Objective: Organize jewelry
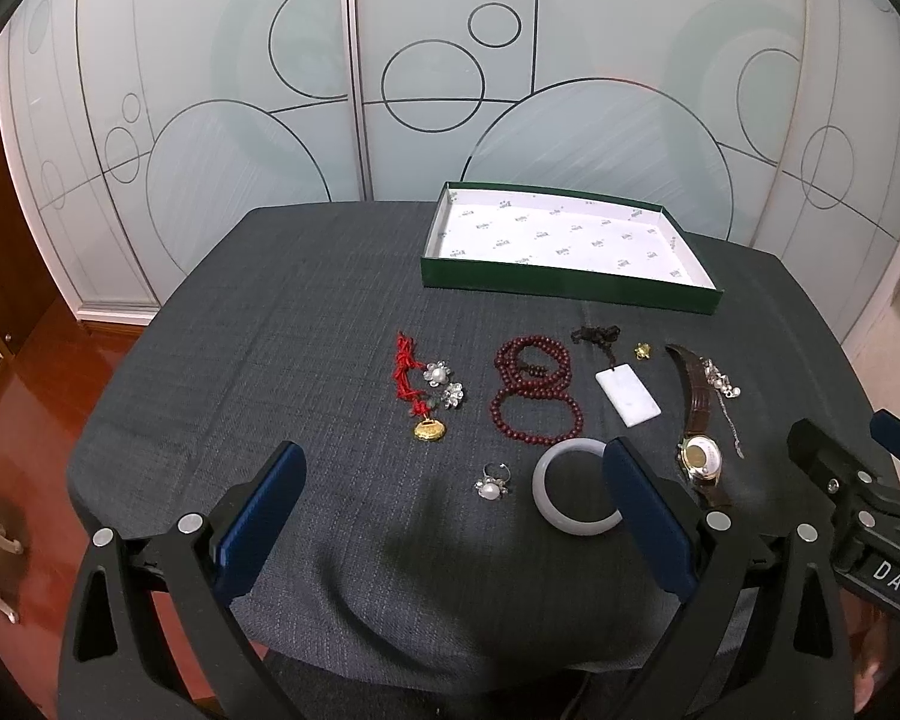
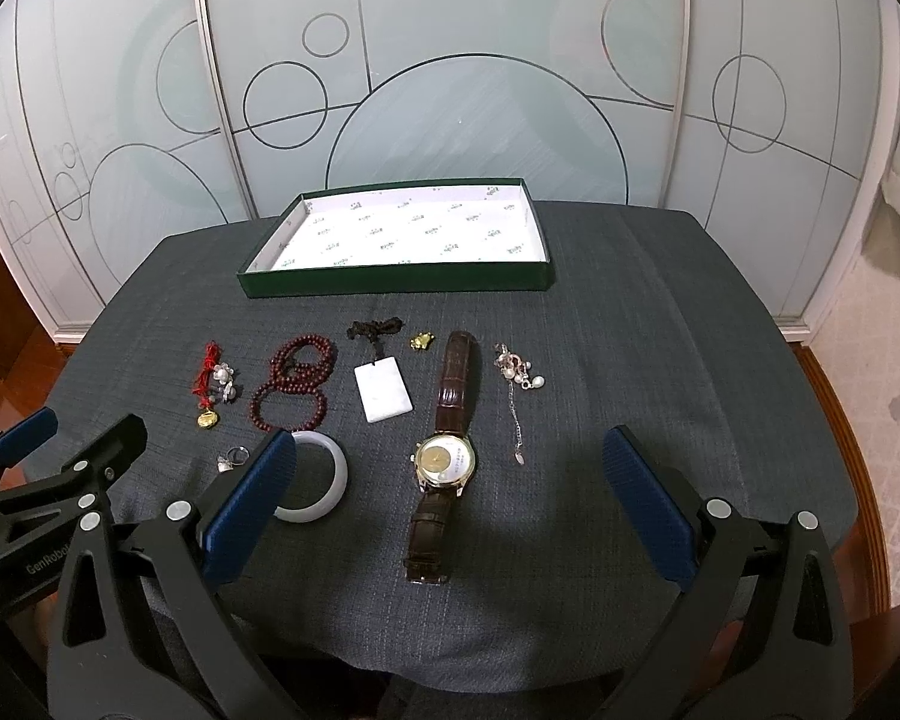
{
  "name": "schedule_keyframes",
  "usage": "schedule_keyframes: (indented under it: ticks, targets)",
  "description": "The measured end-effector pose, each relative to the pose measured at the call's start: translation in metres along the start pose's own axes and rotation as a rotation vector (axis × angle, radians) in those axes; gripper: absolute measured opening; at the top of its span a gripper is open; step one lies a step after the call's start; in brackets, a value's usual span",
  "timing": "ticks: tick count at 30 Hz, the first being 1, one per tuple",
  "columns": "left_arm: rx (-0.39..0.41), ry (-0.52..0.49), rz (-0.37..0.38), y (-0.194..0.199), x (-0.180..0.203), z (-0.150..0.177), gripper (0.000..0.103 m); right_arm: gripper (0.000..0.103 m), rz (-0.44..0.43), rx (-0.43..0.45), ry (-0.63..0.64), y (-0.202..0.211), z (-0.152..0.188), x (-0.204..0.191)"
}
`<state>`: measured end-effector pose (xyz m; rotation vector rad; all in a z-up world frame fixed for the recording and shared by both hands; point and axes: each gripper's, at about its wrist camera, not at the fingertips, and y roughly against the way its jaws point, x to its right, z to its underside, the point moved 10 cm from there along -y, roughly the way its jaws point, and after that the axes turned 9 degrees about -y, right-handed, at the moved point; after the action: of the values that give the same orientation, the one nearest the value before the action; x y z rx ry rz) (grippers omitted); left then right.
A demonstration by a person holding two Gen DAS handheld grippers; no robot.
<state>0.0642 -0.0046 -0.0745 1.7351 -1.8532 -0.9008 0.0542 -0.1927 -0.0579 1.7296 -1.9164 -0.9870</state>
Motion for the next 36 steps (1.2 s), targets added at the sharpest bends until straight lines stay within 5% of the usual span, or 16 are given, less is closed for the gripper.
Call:
schedule_keyframes:
  ticks: [36]
  targets:
    - [-0.026,-0.002,-0.010,-0.0012,-0.0045,0.0030,0.098,0.101,0.008,-0.015,0.009,-0.0020,0.0020,-0.0006]
